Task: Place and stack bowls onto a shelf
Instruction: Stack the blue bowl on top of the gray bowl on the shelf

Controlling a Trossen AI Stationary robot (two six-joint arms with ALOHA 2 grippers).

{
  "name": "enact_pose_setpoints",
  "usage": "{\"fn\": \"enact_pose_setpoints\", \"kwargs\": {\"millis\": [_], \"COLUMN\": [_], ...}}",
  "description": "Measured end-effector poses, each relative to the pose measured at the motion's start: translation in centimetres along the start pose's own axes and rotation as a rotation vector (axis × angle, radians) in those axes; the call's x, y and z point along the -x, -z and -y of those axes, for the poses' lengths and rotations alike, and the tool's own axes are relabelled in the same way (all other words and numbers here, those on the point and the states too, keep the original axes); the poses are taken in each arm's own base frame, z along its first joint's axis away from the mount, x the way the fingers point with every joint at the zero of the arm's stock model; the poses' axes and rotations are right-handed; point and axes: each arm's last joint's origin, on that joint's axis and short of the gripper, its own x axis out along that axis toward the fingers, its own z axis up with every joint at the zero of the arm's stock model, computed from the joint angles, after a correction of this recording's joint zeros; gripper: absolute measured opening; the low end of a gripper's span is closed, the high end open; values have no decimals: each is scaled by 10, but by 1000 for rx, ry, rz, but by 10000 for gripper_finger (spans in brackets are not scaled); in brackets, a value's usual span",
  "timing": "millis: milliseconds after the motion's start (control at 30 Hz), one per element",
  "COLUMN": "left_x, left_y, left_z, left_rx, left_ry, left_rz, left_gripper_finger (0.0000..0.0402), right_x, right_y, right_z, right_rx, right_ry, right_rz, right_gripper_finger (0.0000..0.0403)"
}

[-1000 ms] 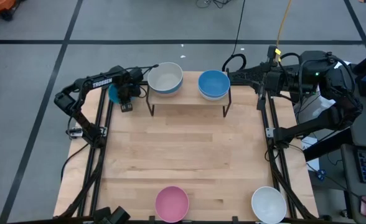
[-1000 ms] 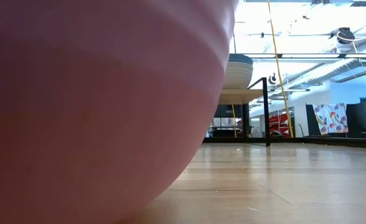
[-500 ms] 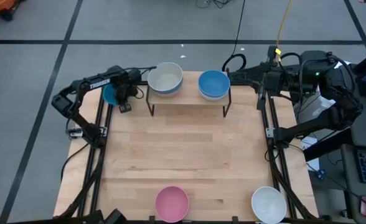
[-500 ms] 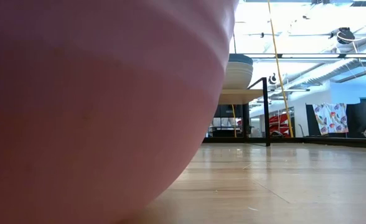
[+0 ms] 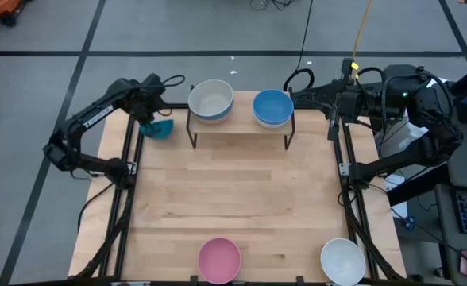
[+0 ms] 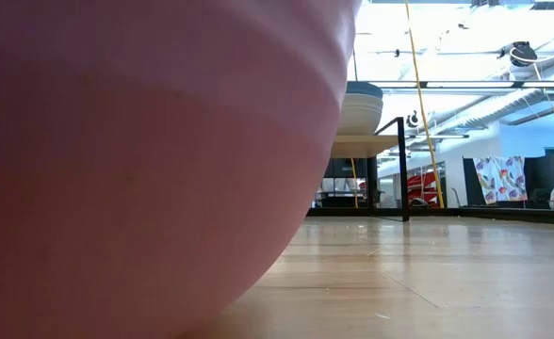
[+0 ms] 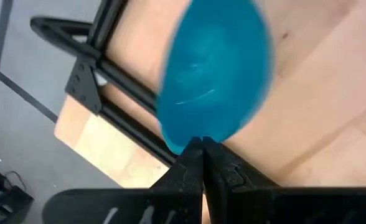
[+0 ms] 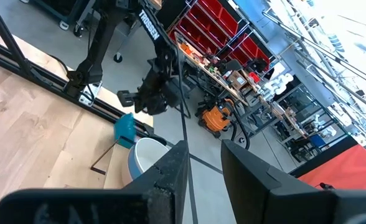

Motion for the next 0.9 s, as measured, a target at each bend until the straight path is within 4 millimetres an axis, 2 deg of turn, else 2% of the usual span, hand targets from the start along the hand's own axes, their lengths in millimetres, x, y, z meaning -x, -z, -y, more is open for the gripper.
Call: {"fn": "enact_pose_setpoints", "kwargs": {"millis": [167,467,633,800,900], "left_x": [12,15,16,17,18], "left_y": [7,6,11,18,17], "left_z": [1,9,14,18,21], "left_rx": [40,1,-12,56,85], "left_ry": [7,36,145,222,296], "left_rz": [-3,-7,-40,-110,-91], "left_gripper_finger": [2,1,3,19,15], "right_x": [0,0,0,0,0], "right_y": [0,0,0,0,0], "right_z": [0,0,0,0,0], "right_rx": [3,4,1,0,0], "right_ry": [0,-2,-2,-2,-2], "right_rz": [0,-3,-3,-3,-3], "right_gripper_finger": [89,89,89,89,89]}}
